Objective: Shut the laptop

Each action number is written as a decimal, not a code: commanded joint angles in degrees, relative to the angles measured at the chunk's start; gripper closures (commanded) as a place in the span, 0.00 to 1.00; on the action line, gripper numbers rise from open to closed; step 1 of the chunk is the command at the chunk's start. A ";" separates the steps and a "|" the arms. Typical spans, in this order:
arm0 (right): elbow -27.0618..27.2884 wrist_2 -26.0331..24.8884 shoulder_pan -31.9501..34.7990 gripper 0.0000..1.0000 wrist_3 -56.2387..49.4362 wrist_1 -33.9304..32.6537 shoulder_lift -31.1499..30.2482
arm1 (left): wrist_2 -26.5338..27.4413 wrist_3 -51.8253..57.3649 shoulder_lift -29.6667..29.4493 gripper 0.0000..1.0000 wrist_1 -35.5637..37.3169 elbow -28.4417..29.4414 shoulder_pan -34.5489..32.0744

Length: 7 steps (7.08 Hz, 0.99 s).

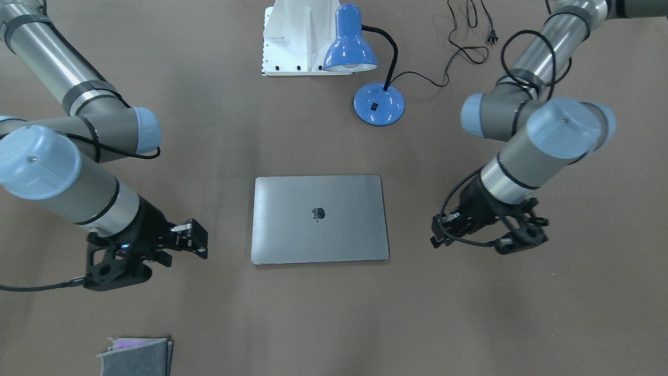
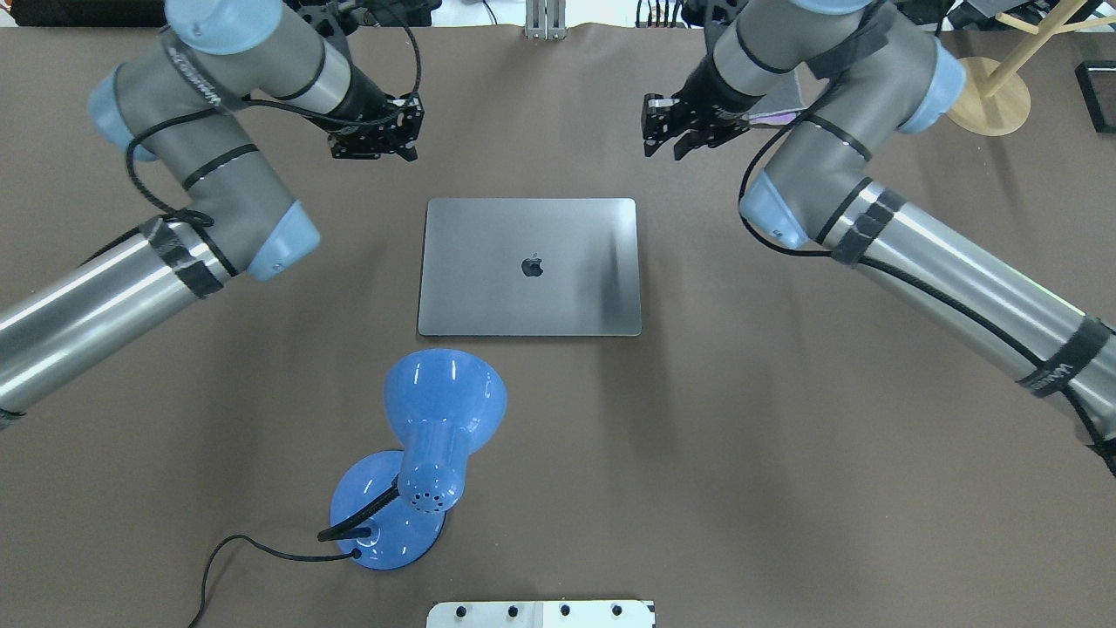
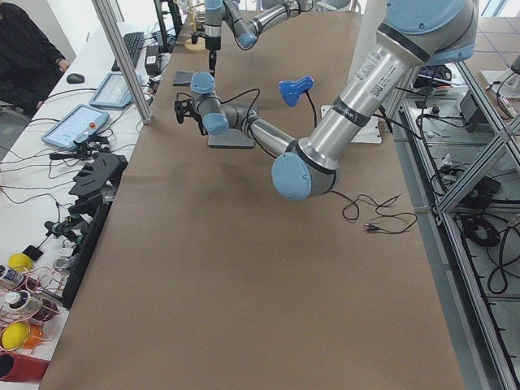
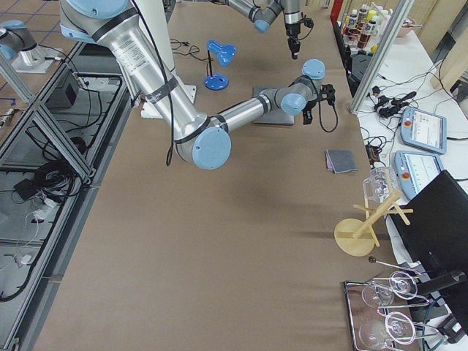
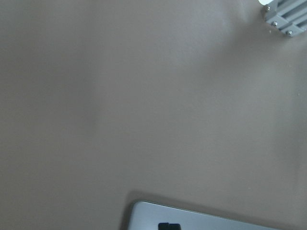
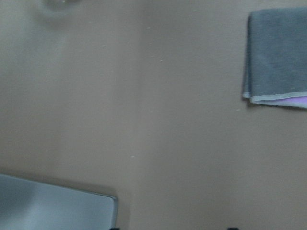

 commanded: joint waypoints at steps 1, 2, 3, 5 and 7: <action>8.13 0.31 6.73 0.00 -11.62 -12.77 -8.14 | -5.22 13.13 8.47 0.02 0.06 -1.44 -9.62; 12.26 0.05 9.89 0.00 -18.21 -22.59 -10.53 | -6.62 21.30 13.30 0.02 0.06 -1.44 -14.09; 16.13 -0.21 13.14 0.00 -28.63 -30.44 -13.17 | -6.63 30.08 16.91 0.02 1.19 -1.35 -18.40; 18.81 -0.04 18.25 0.00 -43.10 -33.42 -20.71 | -5.85 50.54 17.74 0.02 20.51 -2.14 -25.79; 18.63 0.40 20.81 0.00 -46.48 -32.89 -26.87 | -4.17 60.65 21.48 0.02 26.52 -1.97 -27.67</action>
